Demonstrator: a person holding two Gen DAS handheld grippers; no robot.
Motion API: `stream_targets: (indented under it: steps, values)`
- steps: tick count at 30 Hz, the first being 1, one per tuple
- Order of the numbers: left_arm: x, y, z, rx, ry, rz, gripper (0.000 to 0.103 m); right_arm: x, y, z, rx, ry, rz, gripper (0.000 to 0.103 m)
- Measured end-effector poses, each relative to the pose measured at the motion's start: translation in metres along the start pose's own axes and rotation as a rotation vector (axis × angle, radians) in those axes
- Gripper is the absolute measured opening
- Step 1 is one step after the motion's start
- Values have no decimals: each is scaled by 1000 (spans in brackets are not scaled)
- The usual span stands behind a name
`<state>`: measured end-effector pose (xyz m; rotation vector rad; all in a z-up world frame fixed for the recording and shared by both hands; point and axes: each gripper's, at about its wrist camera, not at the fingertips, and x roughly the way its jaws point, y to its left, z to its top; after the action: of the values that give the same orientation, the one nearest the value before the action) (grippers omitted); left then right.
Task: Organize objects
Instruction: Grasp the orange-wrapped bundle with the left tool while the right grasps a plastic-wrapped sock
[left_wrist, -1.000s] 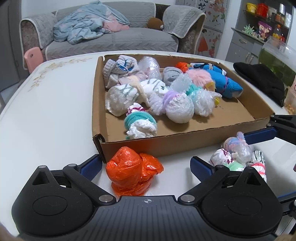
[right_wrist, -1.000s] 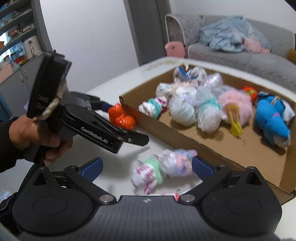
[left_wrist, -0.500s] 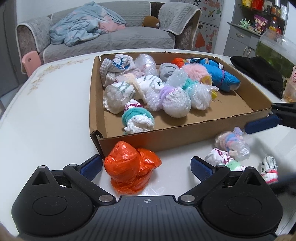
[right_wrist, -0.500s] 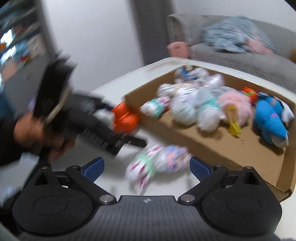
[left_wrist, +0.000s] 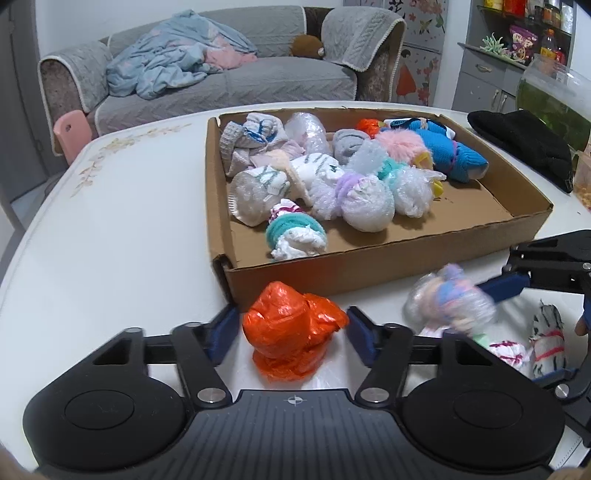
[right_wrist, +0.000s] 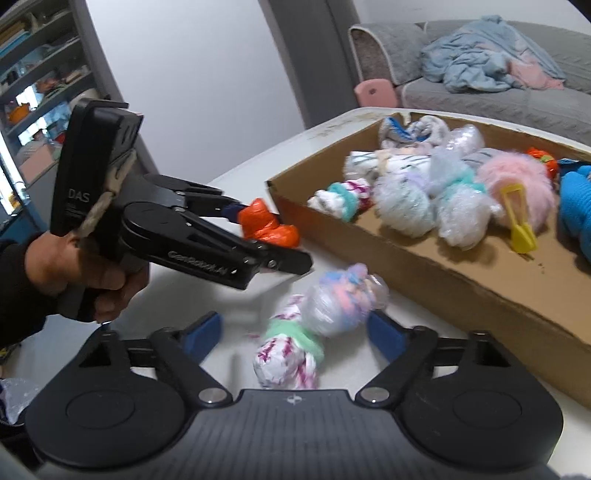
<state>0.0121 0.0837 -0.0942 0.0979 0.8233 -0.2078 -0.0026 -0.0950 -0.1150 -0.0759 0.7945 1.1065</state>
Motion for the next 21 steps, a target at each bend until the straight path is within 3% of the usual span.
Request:
stream_targets:
  steps: [1,6,11,14,18,21]
  values:
    - [-2,0,-1,-1,-5,-14,53,-1,1,-1,2,11,15,76]
    - [-8,-7,-8,19,-6,-34,53,-12,27,-13,-98,70,-5,74]
    - [-10,-16,-11,38,-12,-40,53,-30,27,-14,-85,67,-46,72]
    - [-9,-15,-10,23,-13,-40,53,-35,20,0,-11,-1,-68,89]
    - [-8,-12,-9,17,-15,-39,54,-23,3,18,179,-55,-53,86]
    - [-7,-9,-8,1,-17,-33,54,-10,-6,24,287,-53,-117,76]
